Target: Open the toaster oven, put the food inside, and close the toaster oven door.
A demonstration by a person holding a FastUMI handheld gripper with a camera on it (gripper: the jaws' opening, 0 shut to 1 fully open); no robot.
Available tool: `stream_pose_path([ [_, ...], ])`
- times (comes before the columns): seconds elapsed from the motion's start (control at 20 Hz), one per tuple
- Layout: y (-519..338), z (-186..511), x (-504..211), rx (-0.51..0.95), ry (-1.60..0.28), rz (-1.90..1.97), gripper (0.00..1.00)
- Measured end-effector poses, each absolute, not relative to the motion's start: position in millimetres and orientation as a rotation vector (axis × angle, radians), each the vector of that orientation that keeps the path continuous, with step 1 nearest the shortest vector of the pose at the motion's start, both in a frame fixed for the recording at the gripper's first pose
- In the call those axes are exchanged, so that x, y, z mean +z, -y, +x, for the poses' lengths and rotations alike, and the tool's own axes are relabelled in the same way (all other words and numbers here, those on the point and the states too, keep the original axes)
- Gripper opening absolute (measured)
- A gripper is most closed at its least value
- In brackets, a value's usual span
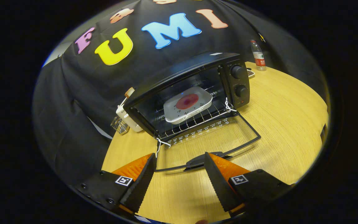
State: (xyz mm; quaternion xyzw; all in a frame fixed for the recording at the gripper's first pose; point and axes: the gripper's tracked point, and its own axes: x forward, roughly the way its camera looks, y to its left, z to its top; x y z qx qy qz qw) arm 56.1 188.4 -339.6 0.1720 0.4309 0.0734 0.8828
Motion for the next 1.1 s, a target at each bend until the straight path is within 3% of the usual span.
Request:
stream_pose_path([
  [0.5,-165,26,-382,0.214,-1.061,0.051,0.98],
  [1.1,-156,35,-424,0.170,-1.189,-0.024,0.99],
])
